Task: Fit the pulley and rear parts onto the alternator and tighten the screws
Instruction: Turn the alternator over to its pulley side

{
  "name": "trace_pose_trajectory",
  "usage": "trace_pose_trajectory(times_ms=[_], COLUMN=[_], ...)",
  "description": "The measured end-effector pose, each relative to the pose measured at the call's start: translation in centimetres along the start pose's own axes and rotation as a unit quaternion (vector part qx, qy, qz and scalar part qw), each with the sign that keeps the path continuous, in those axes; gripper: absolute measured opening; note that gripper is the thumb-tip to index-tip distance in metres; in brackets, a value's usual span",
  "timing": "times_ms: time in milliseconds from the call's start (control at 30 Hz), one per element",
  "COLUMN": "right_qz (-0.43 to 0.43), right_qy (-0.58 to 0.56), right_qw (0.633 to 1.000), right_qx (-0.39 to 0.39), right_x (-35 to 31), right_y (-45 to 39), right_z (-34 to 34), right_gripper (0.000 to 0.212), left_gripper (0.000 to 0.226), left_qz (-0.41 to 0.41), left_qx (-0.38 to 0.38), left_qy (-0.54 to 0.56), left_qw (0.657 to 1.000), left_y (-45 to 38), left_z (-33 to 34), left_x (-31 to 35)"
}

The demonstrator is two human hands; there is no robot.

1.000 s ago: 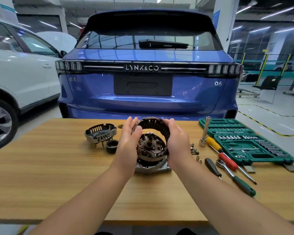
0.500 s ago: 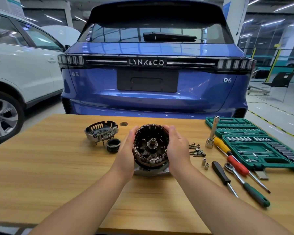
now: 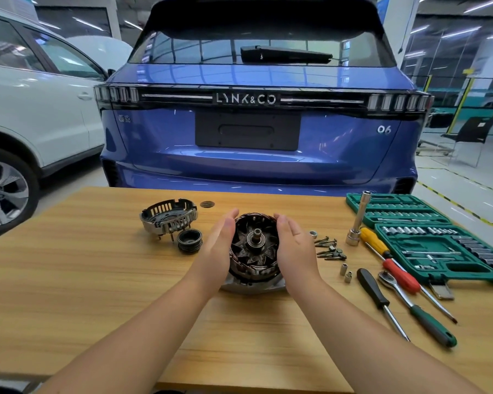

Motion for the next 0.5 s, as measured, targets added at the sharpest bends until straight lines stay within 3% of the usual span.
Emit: trace_pose_trajectory(times_ms=[67, 167, 300, 400, 500], right_qz=[-0.011, -0.017, 0.027, 0.068, 0.031], right_qy=[0.018, 0.032, 0.053, 0.064, 0.104], right_qw=[1.000, 0.999, 0.998, 0.994, 0.993], right_qx=[0.006, 0.021, -0.003, -0.048, -0.043], right_x=[0.1, 0.5, 2.0, 3.2, 3.8], right_y=[-0.3, -0.9, -1.5, -1.6, -1.4], right_z=[-0.2, -0.6, -0.7, -0.4, -0.2], right_gripper=[0.031, 0.048, 0.051, 0.056, 0.059], left_gripper=[0.079, 0.084, 0.069, 0.054, 0.048], left_qz=[-0.006, -0.044, -0.093, -0.061, -0.033], left_qx=[0.015, 0.053, 0.061, 0.052, 0.055], left_qy=[-0.027, -0.040, -0.046, -0.093, -0.127], left_qw=[1.000, 0.997, 0.993, 0.992, 0.990], left_y=[-0.1, -0.5, -0.7, -0.9, -1.1], left_z=[-0.5, -1.1, -1.0, -0.4, -0.1], left_x=[-0.2, -1.3, -3.4, -4.3, -4.6])
Point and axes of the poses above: each hand's wrist, its own y-axis away from the middle knuckle, its own z-axis out of the palm, x = y × z, the point moved 2 cm from there along -y, towards the middle knuckle, and after that the axes turned 3 degrees about z, right-handed, at the moved point
